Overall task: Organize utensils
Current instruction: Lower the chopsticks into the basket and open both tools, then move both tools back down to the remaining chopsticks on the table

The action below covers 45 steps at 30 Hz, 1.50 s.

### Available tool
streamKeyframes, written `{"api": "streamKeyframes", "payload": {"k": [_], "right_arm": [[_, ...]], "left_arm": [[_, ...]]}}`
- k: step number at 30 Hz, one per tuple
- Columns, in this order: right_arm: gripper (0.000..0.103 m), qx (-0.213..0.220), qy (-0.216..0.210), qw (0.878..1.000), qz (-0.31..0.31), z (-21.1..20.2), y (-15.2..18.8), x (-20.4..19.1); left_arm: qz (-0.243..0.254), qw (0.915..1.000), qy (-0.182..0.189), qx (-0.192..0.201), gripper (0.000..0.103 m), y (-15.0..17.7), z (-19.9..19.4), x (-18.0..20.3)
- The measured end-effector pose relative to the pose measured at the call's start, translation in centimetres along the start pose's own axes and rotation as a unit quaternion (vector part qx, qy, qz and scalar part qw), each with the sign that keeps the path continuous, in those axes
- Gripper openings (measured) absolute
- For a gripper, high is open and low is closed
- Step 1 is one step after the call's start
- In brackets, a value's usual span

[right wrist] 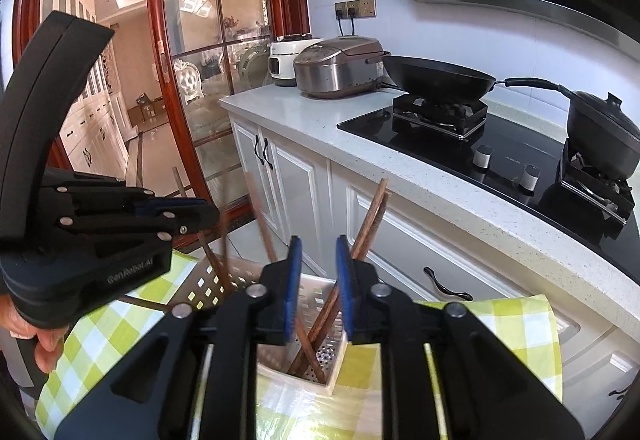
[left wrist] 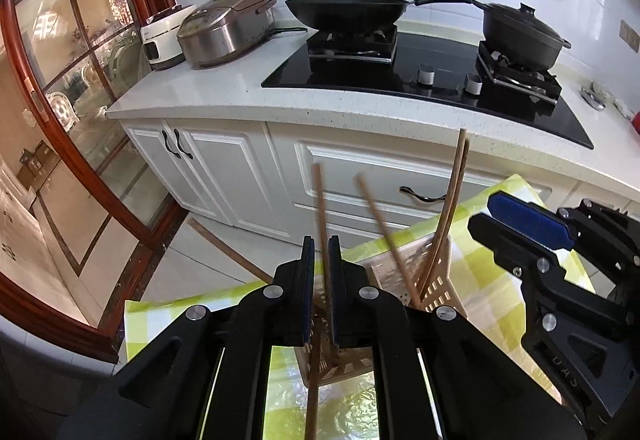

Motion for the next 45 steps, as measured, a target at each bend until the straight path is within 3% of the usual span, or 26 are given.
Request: {"api": "streamKeyframes", "payload": {"k": [5,12,15,24,28,33,40,45], "right_arm": [[0.020,0.008,0.001,1.000,0.002,-1.4,0.6,0.3],[0.035,0.019,0.009,1.000,-0.003,-4.6,3.0,1.0],[0.045,0.022,0.006,1.000,-0.006,-6.3,5.1,1.1],[0.052,-0.016,-0.008,0.999,0.028,-9.5,15.7,1.2],[0.054,-0.043,-0.008,0.999,0.031,-10.3,20.6,0.6],[0.054,-0.074,0.003,0.997,0.005,-10.9,24.6,0.0],[0.061,-0.076,0.023,0.997,0.001,-11.9,25.7,1.0],[0.064,-0.069,0.022,0.997,-0.006,-12.2,25.4,1.5]], "left_arm": [[-0.006,0.9999,0.001,0.012,0.006,0.1,-1.5,-0.2],[-0.029,0.9979,0.024,0.053,0.009,2.1,-5.7,-1.0],[-0.047,0.9951,0.038,0.078,0.009,4.2,-8.2,-1.7],[-0.108,0.9846,0.071,0.117,0.010,14.8,-12.4,-2.5],[-0.116,0.9840,0.094,0.097,0.010,20.3,-11.1,-0.7],[-0.119,0.9832,0.133,0.038,0.010,24.2,-6.2,3.3],[-0.103,0.9876,0.112,-0.038,0.010,24.5,1.5,6.9],[-0.103,0.9890,0.083,-0.066,0.010,24.8,4.1,7.2]]}}
Point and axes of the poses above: each gripper's, at about its wrist camera, not at the fingertips, and z roughly the way its jaws point, x to its right, y to its underside, the point moved 6 cm from there along z, roughly the way its jaws point, and after that the axes turned 1 degree about x, right-handed, at the moved point
